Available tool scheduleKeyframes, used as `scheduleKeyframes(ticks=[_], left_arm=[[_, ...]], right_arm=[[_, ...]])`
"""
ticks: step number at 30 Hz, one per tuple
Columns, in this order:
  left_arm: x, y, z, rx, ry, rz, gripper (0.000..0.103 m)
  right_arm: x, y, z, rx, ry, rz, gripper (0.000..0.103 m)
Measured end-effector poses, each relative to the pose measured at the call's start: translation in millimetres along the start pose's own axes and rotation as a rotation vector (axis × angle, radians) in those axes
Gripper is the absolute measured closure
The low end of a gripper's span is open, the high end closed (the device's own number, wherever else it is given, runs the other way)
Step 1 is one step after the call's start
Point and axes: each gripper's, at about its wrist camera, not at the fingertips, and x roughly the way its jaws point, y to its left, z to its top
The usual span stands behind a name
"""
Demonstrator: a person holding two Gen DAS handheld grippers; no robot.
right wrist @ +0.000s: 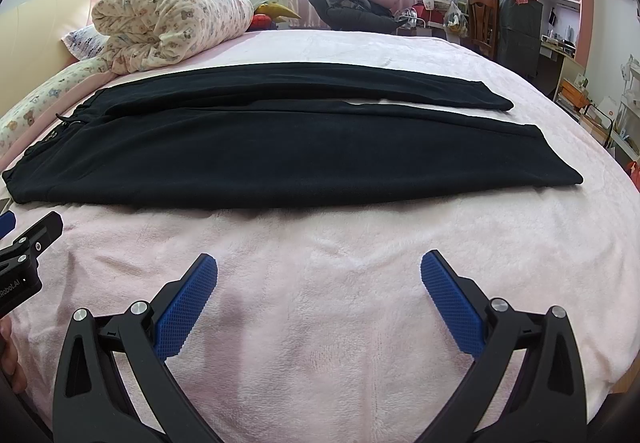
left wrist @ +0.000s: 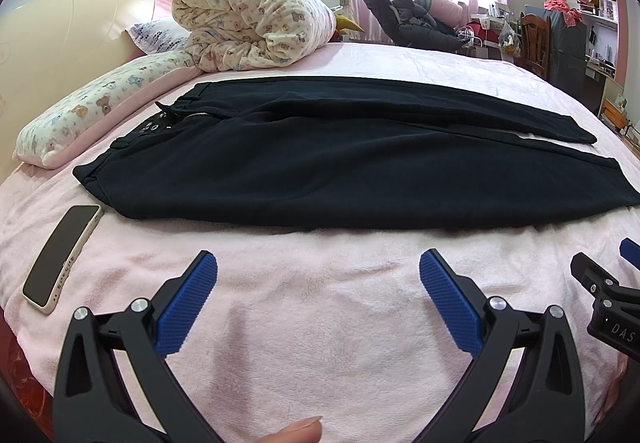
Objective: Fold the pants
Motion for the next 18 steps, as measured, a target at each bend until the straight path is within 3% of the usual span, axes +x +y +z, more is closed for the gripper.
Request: scheduleKeyframes(ticks=[14,18], left_arm=[[-0.5,-0.4,0.1,-0.002,0.003,-0.001,0.002],[8.1,-0.8,-2.1,-0.002,-0.013,-0.015,0.002]], right_arm=[[-0.2,3.4,-0.4,0.001,0.003,0.003,0.001],[-8.0,-11.1,25.3,0.049,-0.031,0.046,0.001]])
